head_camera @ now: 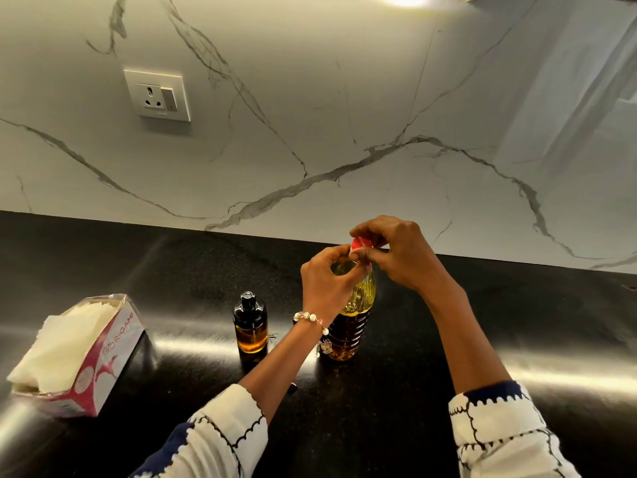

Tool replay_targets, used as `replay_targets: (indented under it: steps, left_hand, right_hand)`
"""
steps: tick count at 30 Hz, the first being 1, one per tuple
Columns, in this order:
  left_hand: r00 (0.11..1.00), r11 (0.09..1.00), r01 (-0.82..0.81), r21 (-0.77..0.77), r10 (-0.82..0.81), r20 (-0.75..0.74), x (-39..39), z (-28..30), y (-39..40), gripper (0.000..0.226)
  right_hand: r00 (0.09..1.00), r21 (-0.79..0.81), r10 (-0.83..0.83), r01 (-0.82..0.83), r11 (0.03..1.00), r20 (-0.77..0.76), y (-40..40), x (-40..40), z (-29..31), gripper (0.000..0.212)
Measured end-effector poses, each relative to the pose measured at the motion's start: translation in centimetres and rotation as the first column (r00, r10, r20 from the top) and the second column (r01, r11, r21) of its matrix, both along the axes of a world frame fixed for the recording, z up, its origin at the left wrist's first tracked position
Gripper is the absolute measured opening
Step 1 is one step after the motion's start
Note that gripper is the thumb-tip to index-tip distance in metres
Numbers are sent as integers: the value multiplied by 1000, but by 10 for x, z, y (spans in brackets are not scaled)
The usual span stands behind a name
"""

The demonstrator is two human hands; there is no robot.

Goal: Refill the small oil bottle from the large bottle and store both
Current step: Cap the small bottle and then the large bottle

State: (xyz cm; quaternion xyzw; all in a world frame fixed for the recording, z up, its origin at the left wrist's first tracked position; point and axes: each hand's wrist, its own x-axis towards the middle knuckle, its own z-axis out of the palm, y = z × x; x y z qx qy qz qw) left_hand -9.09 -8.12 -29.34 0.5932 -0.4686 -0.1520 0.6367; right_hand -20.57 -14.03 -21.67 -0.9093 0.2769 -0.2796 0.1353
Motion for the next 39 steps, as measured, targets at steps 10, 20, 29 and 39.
replay_targets:
  steps: [10,20,29,39]
  left_hand:
    - [999,999,33,-14,-33,-10,4,-7,-3,33]
    - [995,997,80,-10,-80,-55,6,-7,-3,30]
    - [997,997,64,41,-62,-51,8,-8,-6,24]
    - [989,995,102,7,-101,-110,7,-9,-4,23]
  right_hand:
    - [999,29,-37,36,999,35,2,3,-4,27]
    - [997,-148,-51,41,988,-64,-6,13,0,22]
    - [926,-484,-62,-137,864,-372,-17,28,7,42]
    - [925,-256,-206,126,959,-319,-2,25,13,51]
